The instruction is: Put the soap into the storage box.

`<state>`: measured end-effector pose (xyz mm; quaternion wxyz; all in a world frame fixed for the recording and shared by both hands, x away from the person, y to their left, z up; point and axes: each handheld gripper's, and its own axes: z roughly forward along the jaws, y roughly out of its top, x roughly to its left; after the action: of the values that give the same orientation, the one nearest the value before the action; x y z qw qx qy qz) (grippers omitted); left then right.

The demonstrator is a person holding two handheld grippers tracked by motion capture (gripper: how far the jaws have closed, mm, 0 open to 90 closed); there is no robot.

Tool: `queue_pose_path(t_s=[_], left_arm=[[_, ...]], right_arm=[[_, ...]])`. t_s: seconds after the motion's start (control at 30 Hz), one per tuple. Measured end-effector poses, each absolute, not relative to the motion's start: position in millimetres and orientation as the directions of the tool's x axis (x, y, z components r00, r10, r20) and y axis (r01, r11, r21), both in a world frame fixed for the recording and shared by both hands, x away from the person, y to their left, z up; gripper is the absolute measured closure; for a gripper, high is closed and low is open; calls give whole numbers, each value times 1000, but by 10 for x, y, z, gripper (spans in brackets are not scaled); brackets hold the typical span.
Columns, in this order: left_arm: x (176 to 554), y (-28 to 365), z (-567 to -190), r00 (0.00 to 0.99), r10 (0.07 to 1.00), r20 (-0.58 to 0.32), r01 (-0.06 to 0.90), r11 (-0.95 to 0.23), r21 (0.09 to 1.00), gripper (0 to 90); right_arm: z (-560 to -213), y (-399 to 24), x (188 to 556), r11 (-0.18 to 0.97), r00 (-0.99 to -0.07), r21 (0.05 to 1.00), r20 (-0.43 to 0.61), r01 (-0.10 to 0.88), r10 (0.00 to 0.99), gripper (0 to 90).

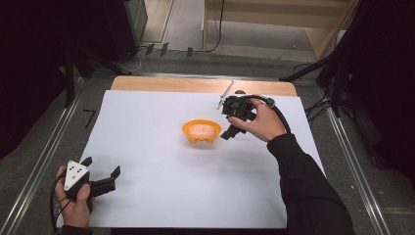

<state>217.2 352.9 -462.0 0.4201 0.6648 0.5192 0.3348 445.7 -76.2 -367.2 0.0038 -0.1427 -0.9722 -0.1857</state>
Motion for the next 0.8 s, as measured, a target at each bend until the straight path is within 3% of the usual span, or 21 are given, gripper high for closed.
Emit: queue_pose_path(t_s=[0.8], left_arm=[[2174,3532,-4620,234,972,3,412,-102,905,0]], right_arm=[[-3757,-1248,4214,830,-924,425,44,361,379,164]])
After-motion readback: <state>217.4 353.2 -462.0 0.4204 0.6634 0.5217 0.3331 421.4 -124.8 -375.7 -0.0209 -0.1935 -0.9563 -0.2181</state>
